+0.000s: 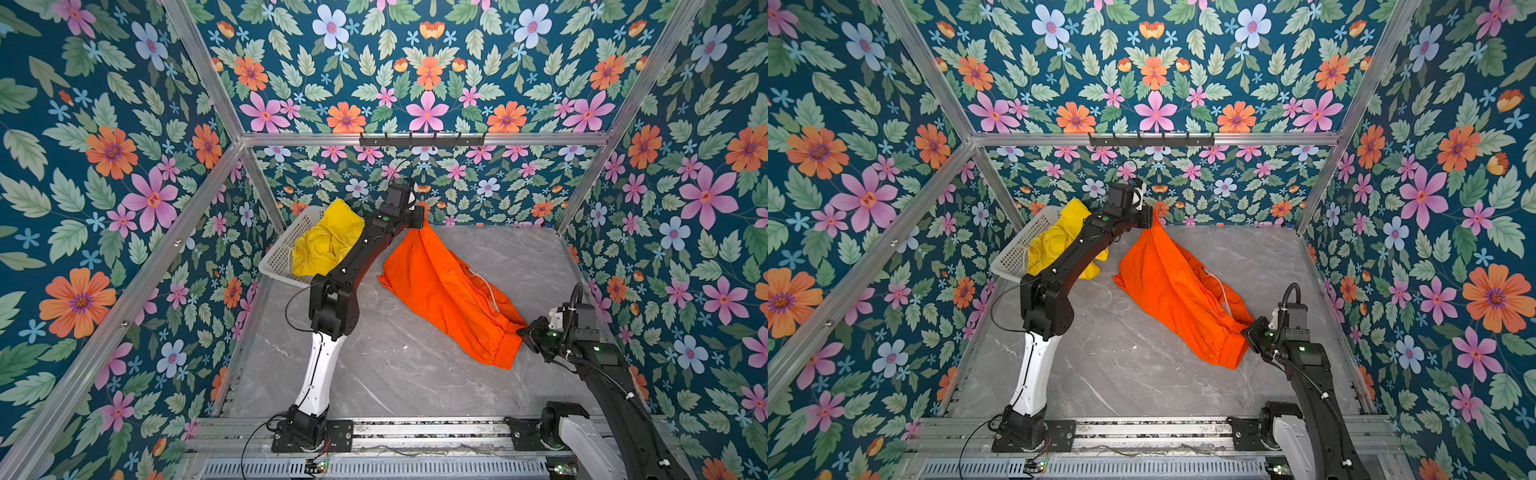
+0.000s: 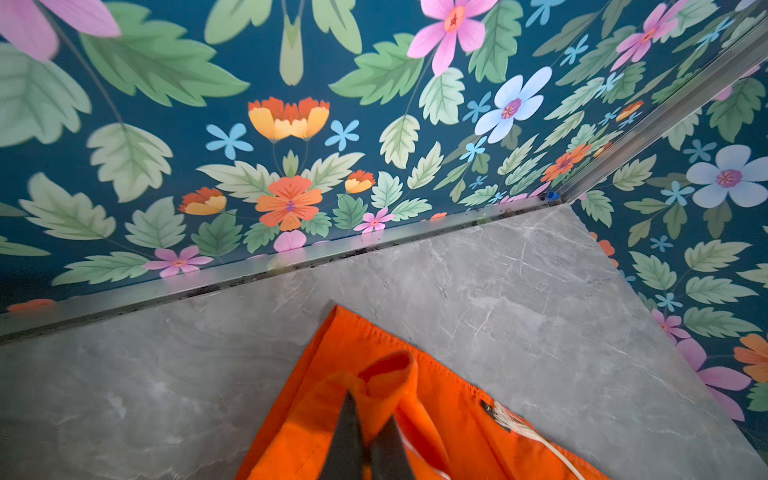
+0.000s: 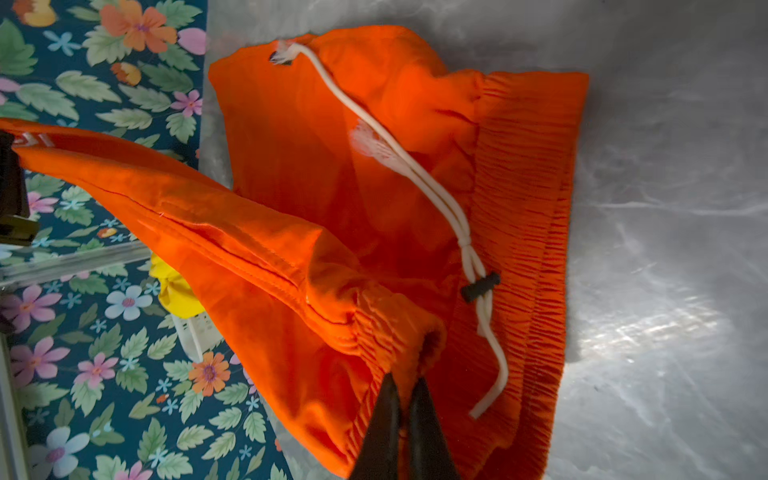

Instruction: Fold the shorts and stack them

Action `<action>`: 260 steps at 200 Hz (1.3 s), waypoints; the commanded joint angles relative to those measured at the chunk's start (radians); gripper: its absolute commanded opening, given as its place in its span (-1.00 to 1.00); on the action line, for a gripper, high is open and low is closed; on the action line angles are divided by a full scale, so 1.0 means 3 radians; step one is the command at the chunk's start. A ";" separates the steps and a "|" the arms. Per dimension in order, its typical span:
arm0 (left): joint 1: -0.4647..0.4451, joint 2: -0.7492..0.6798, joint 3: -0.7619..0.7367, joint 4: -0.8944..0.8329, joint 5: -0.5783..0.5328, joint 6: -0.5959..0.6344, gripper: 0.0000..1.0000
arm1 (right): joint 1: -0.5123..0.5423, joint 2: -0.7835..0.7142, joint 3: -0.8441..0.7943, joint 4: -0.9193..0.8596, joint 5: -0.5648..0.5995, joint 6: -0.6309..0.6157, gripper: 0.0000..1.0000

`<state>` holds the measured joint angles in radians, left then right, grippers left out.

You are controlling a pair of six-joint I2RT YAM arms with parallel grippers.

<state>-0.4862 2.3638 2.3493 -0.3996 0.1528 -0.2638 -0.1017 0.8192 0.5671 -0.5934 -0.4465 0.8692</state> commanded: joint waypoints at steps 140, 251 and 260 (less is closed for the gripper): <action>0.0218 -0.0715 -0.1686 0.0358 0.0090 -0.0334 0.11 | -0.0140 0.0661 0.0771 -0.0102 0.0468 -0.0629 0.01; 0.0332 -0.0607 -0.2774 0.0475 0.0326 -0.0658 -0.15 | 0.0279 0.2016 0.0761 0.0434 -0.0020 -0.0854 -0.01; 0.0334 -0.0720 -0.2979 0.0488 0.0279 -0.0684 -0.15 | 0.0278 0.2136 0.0806 0.0421 0.0037 -0.0885 -0.02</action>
<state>-0.3866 2.2040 1.5673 -0.1967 0.2813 -0.4393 -0.0177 1.3933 0.7837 -0.4751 -0.4805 0.6350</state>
